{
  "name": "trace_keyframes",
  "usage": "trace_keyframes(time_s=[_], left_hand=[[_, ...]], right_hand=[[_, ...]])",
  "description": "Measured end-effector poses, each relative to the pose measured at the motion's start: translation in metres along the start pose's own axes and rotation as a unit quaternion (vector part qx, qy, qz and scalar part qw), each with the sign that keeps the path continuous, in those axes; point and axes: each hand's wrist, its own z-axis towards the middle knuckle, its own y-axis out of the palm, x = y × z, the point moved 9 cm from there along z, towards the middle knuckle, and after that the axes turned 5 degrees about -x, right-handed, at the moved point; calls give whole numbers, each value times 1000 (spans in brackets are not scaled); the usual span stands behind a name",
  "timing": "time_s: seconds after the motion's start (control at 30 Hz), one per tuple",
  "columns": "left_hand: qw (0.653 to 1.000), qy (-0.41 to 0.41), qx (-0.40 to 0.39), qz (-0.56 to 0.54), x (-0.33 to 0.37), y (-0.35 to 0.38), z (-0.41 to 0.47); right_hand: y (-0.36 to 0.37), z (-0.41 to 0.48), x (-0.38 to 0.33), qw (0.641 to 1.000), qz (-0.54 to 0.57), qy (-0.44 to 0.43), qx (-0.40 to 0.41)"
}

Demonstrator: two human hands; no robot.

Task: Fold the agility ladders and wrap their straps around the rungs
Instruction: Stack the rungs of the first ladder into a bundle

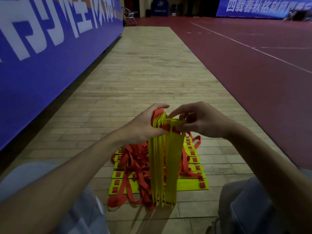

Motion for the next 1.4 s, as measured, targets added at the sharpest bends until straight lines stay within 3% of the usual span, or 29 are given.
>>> trace_keyframes(time_s=[0.1,0.2,0.37,0.63,0.73,0.93,1.17,1.3,1.4], left_hand=[[1000,4,14,10,1,0,0],[1000,9,25,14,4,-1,0],[1000,17,13,19,7,1,-1],[1000,16,1,27,10,5,-2],[1000,12,5,7,8,4,-2],[1000,9,17,16,3,-2,-3],[996,-1,76,52,2,-10,-2],[993,-5,98,65,1,-14,-3],[994,2,87,73,3,-11,-5]], right_hand=[[6,-4,-4,999,-5,-6,-48],[11,-8,-2,994,60,13,-88],[11,-7,2,987,145,33,-58],[5,5,9,996,3,50,76],[-3,7,14,992,0,71,108],[-19,-6,19,991,19,93,90],[5,-4,9,998,25,40,34],[20,-3,2,995,-90,31,31],[15,-3,-6,982,-176,-11,75]])
